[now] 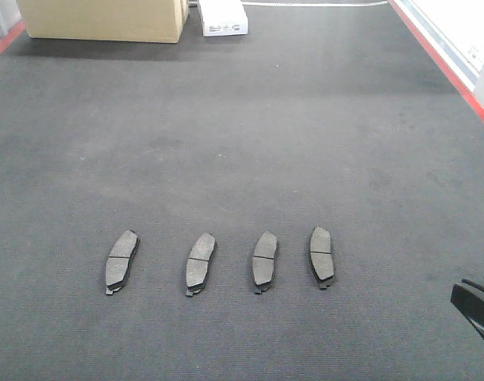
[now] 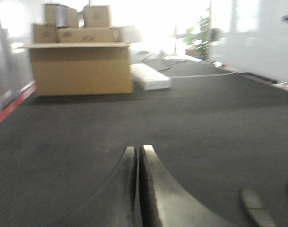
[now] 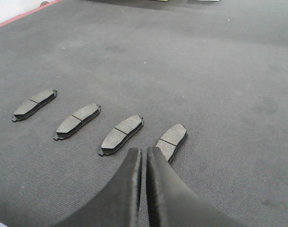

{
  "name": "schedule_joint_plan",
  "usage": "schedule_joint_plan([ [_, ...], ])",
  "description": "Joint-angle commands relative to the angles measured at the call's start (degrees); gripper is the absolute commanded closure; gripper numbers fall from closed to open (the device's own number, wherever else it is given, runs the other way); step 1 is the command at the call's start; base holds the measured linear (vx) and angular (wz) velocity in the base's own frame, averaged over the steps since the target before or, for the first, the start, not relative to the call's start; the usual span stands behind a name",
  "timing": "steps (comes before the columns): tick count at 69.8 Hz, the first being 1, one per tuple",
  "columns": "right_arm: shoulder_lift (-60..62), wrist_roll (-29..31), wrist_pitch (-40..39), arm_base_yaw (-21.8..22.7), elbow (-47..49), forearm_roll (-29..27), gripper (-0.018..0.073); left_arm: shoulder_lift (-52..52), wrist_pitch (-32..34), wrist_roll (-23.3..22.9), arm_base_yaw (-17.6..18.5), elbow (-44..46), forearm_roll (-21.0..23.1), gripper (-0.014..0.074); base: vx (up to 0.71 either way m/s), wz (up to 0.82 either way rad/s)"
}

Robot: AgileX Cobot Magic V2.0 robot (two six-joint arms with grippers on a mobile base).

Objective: Move and align brake pads A on conveyor

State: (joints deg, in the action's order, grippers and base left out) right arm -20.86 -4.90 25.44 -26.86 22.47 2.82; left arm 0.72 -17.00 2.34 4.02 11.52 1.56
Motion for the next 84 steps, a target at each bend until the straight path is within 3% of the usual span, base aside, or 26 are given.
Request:
schedule_joint_plan([
  [1,-0.30,0.50,-3.82,0.07,1.47,0.29,0.0553,0.85,4.26,0.04,-3.56,-0.68,-0.01,0.0602,0.00,0.00],
  [8,-0.30,0.50,-3.73,0.07,1.47,0.29,0.0553,0.85,5.19,0.04,-5.33,-3.52,-0.07,0.0602,0.00,0.00],
  [23,-0.30,0.50,-3.67,0.07,1.47,0.29,0.0553,0.85,12.57,-0.04,-5.59,-12.14,-0.20,0.0602,0.00,0.00],
  [84,-0.30,0.50,-3.67,0.07,1.47,0.29,0.0553,0.79,11.44,-0.05,-5.59,-11.97,-0.20,0.0602,0.00,0.00],
])
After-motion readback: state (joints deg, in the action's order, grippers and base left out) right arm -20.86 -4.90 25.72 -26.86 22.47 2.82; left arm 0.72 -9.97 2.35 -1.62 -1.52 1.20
